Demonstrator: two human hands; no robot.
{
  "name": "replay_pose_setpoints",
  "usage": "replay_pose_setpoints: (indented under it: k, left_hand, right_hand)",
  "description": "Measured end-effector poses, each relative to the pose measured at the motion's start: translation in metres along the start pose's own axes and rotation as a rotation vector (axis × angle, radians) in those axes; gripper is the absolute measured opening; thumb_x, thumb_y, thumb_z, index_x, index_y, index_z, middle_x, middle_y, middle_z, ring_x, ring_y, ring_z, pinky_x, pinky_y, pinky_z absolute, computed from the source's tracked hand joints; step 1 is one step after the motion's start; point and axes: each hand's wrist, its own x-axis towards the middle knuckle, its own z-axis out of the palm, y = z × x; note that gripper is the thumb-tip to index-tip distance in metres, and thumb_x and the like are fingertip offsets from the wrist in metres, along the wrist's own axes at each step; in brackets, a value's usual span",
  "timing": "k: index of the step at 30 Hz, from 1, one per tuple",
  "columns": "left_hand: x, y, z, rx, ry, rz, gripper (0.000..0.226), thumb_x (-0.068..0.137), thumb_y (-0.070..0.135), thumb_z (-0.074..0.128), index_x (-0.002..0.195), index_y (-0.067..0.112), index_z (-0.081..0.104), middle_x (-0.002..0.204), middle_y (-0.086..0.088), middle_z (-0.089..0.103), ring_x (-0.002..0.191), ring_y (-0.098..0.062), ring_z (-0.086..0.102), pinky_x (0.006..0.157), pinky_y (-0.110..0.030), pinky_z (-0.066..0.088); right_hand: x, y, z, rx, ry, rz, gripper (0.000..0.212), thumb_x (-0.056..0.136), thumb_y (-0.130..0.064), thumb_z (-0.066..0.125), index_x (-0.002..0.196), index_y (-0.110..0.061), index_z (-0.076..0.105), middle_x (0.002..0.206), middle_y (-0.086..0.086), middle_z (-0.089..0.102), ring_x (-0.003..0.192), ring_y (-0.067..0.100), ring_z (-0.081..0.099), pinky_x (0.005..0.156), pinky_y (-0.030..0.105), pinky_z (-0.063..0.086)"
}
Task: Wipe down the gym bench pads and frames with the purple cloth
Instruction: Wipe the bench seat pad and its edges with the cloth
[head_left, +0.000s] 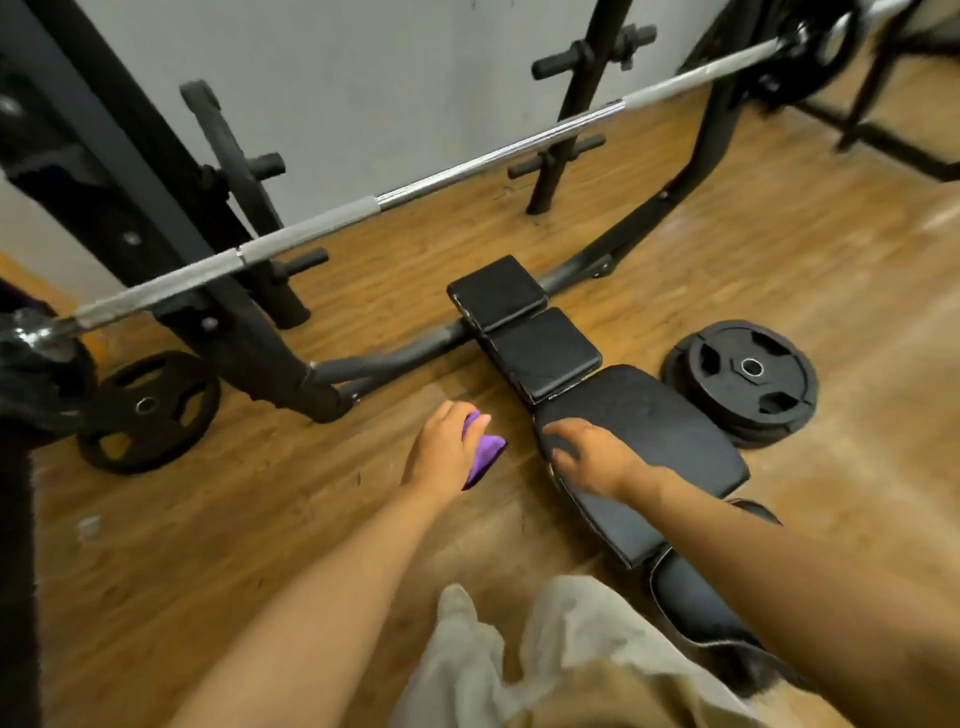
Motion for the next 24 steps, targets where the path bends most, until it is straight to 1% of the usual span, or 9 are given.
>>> replay_pose_setpoints:
  k: [2, 4, 8, 10, 13, 17, 19, 22, 24]
  left_hand:
    - [0.026, -0.014, -0.007, 0.011, -0.026, 0.017, 0.027, 0.099, 0.029, 0.05, 0.105, 0.007, 0.064, 0.104, -0.008, 0.06, 0.094, -0.024, 0.056, 0.078, -0.025, 0.035]
    - [0.05, -0.024, -0.012, 0.001, -0.054, 0.034, 0.025, 0.098, 0.027, 0.052, 0.102, 0.005, 0.064, 0.102, -0.01, 0.06, 0.092, -0.026, 0.056, 0.077, -0.023, 0.033]
    - [0.101, -0.036, -0.011, 0.01, -0.186, 0.051, 0.024, 0.098, 0.027, 0.052, 0.096, 0.006, 0.063, 0.099, -0.01, 0.059, 0.09, -0.026, 0.055, 0.076, -0.025, 0.034]
    - [0.129, -0.04, -0.009, 0.007, -0.21, 0.071, 0.023, 0.098, 0.025, 0.053, 0.094, 0.006, 0.063, 0.099, -0.011, 0.058, 0.09, -0.026, 0.055, 0.077, -0.026, 0.035]
    - [0.172, -0.049, -0.007, 0.001, -0.209, 0.069, 0.023, 0.098, 0.024, 0.053, 0.096, 0.004, 0.064, 0.098, -0.011, 0.058, 0.09, -0.025, 0.055, 0.075, -0.02, 0.031]
    - [0.224, -0.068, -0.002, 0.015, -0.224, 0.067, 0.024, 0.098, 0.024, 0.051, 0.097, 0.004, 0.063, 0.099, -0.011, 0.059, 0.091, -0.025, 0.054, 0.075, -0.023, 0.032]
    - [0.247, -0.081, 0.001, 0.011, -0.216, 0.065, 0.024, 0.099, 0.024, 0.051, 0.097, 0.003, 0.063, 0.098, -0.011, 0.058, 0.09, -0.024, 0.053, 0.075, -0.022, 0.032]
    - [0.278, -0.098, 0.002, -0.023, -0.181, 0.009, 0.024, 0.099, 0.022, 0.05, 0.097, 0.001, 0.063, 0.096, -0.01, 0.056, 0.089, -0.024, 0.052, 0.074, -0.017, 0.028]
    - [0.299, -0.107, 0.007, -0.08, -0.154, -0.064, 0.025, 0.1, 0.02, 0.049, 0.101, -0.001, 0.062, 0.098, -0.011, 0.056, 0.092, -0.024, 0.052, 0.073, -0.013, 0.026]
  right_hand:
    - [0.011, -0.008, -0.002, 0.016, 0.019, 0.021, 0.043, 0.097, -0.022, 0.045, 0.139, -0.016, 0.043, 0.144, 0.005, 0.043, 0.131, 0.022, 0.041, 0.109, 0.031, 0.031]
    - [0.023, -0.016, -0.006, 0.025, 0.032, 0.055, 0.043, 0.097, -0.021, 0.044, 0.14, -0.016, 0.043, 0.143, 0.005, 0.044, 0.131, 0.022, 0.041, 0.109, 0.031, 0.031]
    - [0.057, -0.02, -0.014, 0.062, 0.059, 0.15, 0.043, 0.097, -0.021, 0.045, 0.14, -0.018, 0.042, 0.143, 0.005, 0.044, 0.131, 0.022, 0.042, 0.108, 0.031, 0.031]
    - [0.084, -0.018, -0.016, 0.069, 0.069, 0.172, 0.044, 0.097, -0.021, 0.045, 0.14, -0.018, 0.041, 0.145, 0.005, 0.042, 0.132, 0.022, 0.04, 0.108, 0.03, 0.03]
    - [0.131, -0.017, -0.02, 0.095, 0.069, 0.176, 0.044, 0.097, -0.021, 0.045, 0.141, -0.019, 0.041, 0.145, 0.004, 0.042, 0.132, 0.021, 0.04, 0.108, 0.031, 0.03]
    - [0.188, -0.017, -0.027, 0.106, 0.082, 0.173, 0.043, 0.097, -0.02, 0.046, 0.139, -0.017, 0.043, 0.144, 0.005, 0.044, 0.131, 0.021, 0.041, 0.108, 0.029, 0.03]
    - [0.213, -0.019, -0.03, 0.098, 0.096, 0.176, 0.043, 0.097, -0.02, 0.045, 0.14, -0.016, 0.043, 0.144, 0.005, 0.043, 0.132, 0.021, 0.041, 0.108, 0.03, 0.031]
    - [0.242, -0.022, -0.029, 0.113, 0.1, 0.191, 0.043, 0.097, -0.019, 0.044, 0.14, -0.016, 0.041, 0.145, 0.005, 0.042, 0.133, 0.022, 0.04, 0.108, 0.03, 0.03]
    - [0.26, -0.023, -0.023, 0.109, 0.089, 0.21, 0.043, 0.098, -0.019, 0.044, 0.141, -0.016, 0.041, 0.145, 0.005, 0.042, 0.132, 0.022, 0.04, 0.108, 0.03, 0.03]
